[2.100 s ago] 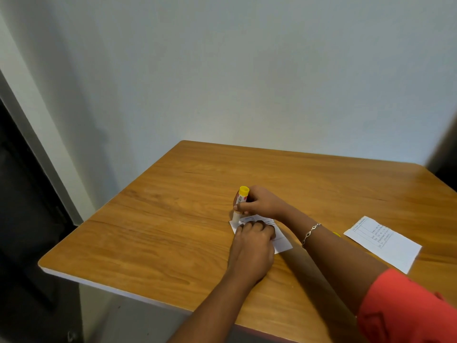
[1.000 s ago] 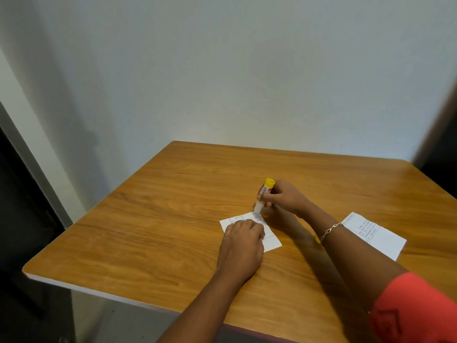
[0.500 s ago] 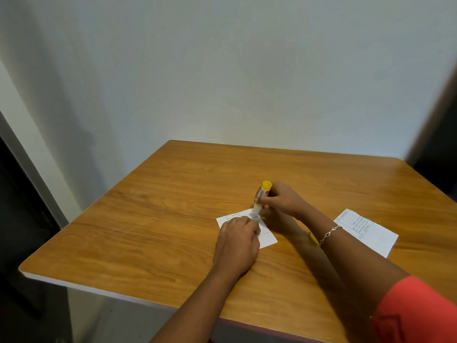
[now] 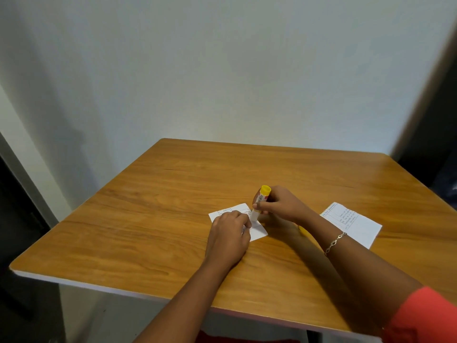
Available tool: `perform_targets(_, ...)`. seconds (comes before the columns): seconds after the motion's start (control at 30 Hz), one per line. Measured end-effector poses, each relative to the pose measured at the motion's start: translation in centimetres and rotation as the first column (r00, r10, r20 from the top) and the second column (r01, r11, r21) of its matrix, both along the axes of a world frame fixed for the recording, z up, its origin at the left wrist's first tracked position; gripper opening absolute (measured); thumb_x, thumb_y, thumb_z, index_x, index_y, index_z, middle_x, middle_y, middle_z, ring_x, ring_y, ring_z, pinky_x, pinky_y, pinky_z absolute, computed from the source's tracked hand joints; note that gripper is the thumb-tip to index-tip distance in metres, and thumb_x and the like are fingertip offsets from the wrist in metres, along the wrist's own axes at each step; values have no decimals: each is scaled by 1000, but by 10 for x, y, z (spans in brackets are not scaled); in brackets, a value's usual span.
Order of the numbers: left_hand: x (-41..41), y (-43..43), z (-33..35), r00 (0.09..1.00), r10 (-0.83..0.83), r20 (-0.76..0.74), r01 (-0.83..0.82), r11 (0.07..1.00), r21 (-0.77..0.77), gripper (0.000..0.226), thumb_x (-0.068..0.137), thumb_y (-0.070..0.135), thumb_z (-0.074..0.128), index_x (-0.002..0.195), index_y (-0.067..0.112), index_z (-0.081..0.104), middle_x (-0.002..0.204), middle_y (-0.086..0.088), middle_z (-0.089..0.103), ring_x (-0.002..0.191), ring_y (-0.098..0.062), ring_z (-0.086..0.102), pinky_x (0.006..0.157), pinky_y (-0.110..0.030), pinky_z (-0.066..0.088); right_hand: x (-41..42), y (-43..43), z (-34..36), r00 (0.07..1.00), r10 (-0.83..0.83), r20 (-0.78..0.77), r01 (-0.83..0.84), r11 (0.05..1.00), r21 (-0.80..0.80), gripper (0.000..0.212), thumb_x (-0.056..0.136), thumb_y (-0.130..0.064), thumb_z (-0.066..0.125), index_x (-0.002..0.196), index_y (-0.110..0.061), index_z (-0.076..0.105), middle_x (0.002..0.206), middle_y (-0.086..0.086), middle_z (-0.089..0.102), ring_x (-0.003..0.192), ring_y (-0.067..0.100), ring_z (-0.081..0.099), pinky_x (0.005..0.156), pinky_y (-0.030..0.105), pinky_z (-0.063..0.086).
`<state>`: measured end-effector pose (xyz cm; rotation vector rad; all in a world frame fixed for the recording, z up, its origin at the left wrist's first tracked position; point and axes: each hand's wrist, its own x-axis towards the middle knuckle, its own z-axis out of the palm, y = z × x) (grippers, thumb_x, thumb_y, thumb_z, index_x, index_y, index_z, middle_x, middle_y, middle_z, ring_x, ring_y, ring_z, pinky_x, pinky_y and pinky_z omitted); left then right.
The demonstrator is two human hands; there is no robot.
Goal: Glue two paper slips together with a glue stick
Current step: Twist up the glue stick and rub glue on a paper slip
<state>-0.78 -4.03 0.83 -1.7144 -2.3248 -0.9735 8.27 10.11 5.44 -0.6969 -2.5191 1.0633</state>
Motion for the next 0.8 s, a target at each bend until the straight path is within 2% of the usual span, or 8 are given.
perform_targets(0.1, 0, 0, 0, 1000, 1, 1, -1, 1000, -2, 14, 84, 16, 52, 93, 15, 62, 102, -3, 64, 100, -20, 53, 85, -31, 37, 6, -4, 1, 1000, 7, 9, -7, 1000, 7, 20, 81, -19, 64, 87, 0, 65, 74, 8, 66, 67, 18, 59, 70, 38, 49)
perform_targets(0.23, -1, 0, -1, 1000, 10, 7, -10, 1000, -11, 14, 84, 16, 52, 92, 16, 63, 101, -1, 65, 99, -19, 53, 83, -31, 37, 15, -6, -1, 999, 14, 39, -15, 1000, 27, 20, 79, -20, 65, 88, -2, 65, 87, 19, 71, 75, 27, 63, 73, 45, 52)
perform_targets(0.43, -1, 1, -1, 999, 36, 8, -35, 999, -31, 14, 85, 21, 52, 93, 19, 63, 103, 3, 65, 101, -15, 53, 83, -32, 38, 28, -13, 0, 999, 13, 42, -13, 1000, -6, 18, 80, -21, 65, 88, -5, 66, 87, 18, 70, 72, 25, 62, 71, 43, 51)
perform_targets(0.5, -1, 0, -1, 999, 45, 27, -44, 998, -33, 14, 85, 25, 54, 92, 22, 65, 105, 6, 66, 103, -14, 53, 83, -32, 37, 32, -16, 2, 999, -22, -47, 18, 996, -89, 17, 82, -21, 64, 85, -5, 65, 84, 16, 69, 71, 20, 62, 70, 38, 51)
perform_targets(0.57, -1, 0, 0, 998, 47, 47, -45, 999, -28, 16, 85, 28, 55, 93, 24, 68, 108, 8, 66, 106, -14, 53, 85, -34, 35, 35, -21, 6, 977, -102, -189, 54, 968, -245, 11, 84, -19, 61, 84, -9, 65, 81, 11, 67, 70, 17, 62, 70, 31, 51)
perform_targets(0.63, -1, 0, 0, 999, 39, 24, -38, 998, -54, 20, 88, 28, 54, 100, 26, 69, 114, 8, 65, 109, -15, 51, 88, -34, 33, 38, -26, 8, 934, -194, -300, 64, 918, -392, 10, 86, -18, 58, 89, -10, 63, 81, 10, 65, 70, 18, 62, 71, 31, 52)
perform_targets(0.7, -2, 1, -1, 999, 37, -21, -39, 995, -89, 24, 91, 25, 49, 107, 29, 66, 121, 10, 63, 110, -17, 49, 88, -32, 33, 41, -31, 8, 898, -261, -354, 61, 870, -488, 12, 87, -17, 56, 95, -10, 62, 81, 9, 64, 71, 18, 62, 71, 32, 53)
perform_targets(0.8, -2, 1, -2, 996, 75, -43, -79, 992, -99, 25, 92, 26, 48, 110, 30, 64, 124, 11, 60, 109, -14, 47, 82, -27, 28, 43, -35, 3, 874, -313, -372, 68, 836, -545, 9, 86, -12, 57, 94, -14, 61, 84, 6, 65, 74, 20, 61, 73, 35, 53)
